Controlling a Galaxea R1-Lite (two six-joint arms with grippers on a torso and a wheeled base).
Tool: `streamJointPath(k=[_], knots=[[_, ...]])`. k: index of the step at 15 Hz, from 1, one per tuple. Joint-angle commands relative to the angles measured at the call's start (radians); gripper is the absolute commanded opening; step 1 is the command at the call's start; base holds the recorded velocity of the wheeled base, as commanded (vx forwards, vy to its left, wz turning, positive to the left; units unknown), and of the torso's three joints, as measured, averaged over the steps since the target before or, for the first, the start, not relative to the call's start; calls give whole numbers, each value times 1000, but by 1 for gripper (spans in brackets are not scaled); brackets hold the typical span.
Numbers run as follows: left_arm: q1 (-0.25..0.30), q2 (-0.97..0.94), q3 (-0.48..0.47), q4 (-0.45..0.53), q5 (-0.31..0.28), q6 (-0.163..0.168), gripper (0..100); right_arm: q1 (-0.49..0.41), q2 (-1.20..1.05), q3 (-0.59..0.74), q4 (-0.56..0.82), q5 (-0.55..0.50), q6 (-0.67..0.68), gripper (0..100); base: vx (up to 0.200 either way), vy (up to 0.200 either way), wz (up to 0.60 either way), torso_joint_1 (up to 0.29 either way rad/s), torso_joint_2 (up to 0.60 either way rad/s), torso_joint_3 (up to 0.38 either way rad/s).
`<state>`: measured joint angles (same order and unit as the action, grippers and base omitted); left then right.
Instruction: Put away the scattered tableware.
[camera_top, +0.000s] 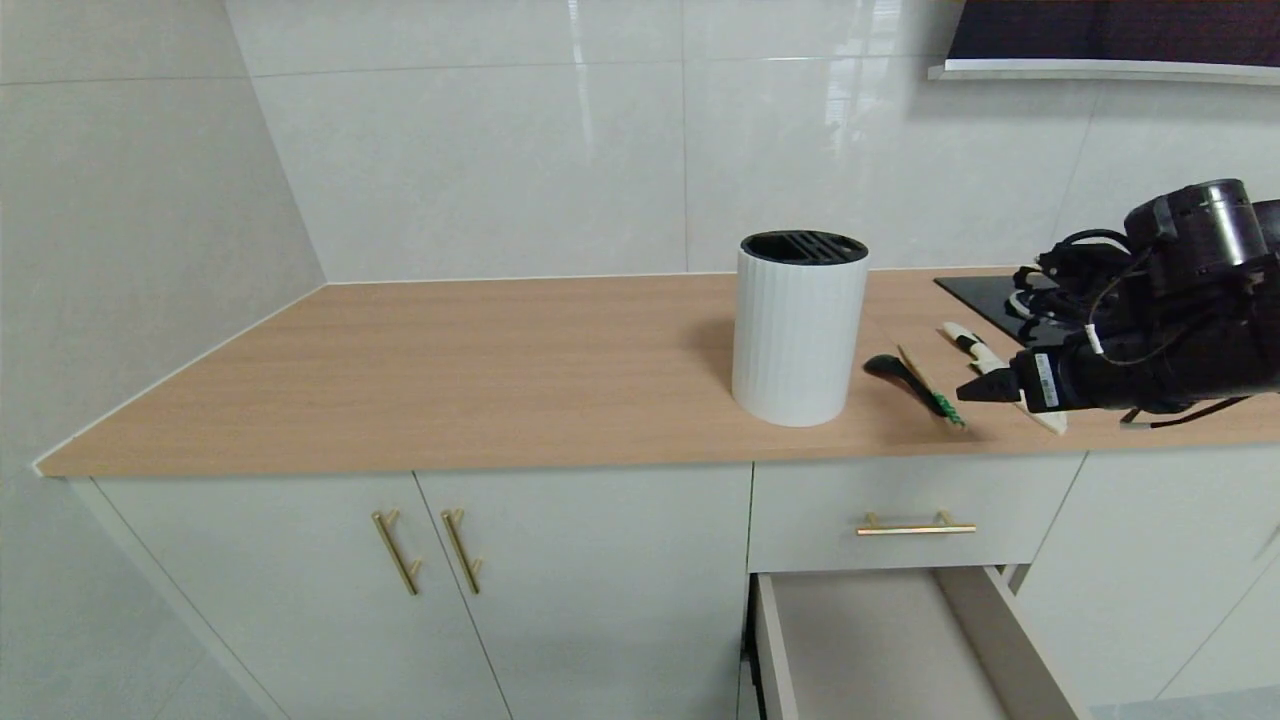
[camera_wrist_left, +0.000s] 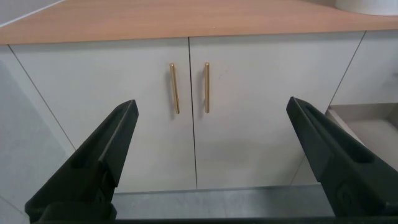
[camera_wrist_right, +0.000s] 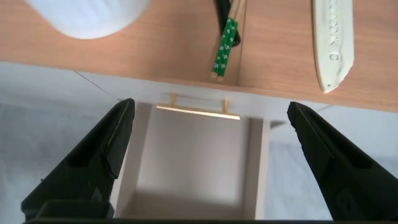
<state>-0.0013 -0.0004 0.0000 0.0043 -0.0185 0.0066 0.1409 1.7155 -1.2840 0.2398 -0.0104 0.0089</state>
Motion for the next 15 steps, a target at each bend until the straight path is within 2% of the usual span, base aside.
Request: streamJointPath(k=[1, 3, 6, 8, 10, 15], knots=[[0, 0, 0, 0, 0, 0, 100, -3, 113, -136, 98, -6, 62, 100, 0, 0, 0, 0, 0, 0], [0, 0, 0, 0, 0, 0, 100, 14, 164, -178, 130, -29, 126, 100, 0, 0, 0, 0, 0, 0], [0, 0, 0, 0, 0, 0, 100, 42, 237, -207, 125, -152, 161, 100, 0, 0, 0, 0, 0, 0], [1, 0, 0, 0, 0, 0, 100, 49, 254, -210, 118, -154, 164, 100, 0, 0, 0, 0, 0, 0], [0, 0, 0, 0, 0, 1, 100, 49, 294, -209, 50, -160, 180, 100, 0, 0, 0, 0, 0, 0], [0, 0, 0, 0, 0, 0, 100, 57, 323, -212, 38, -163, 180, 100, 0, 0, 0, 0, 0, 0]])
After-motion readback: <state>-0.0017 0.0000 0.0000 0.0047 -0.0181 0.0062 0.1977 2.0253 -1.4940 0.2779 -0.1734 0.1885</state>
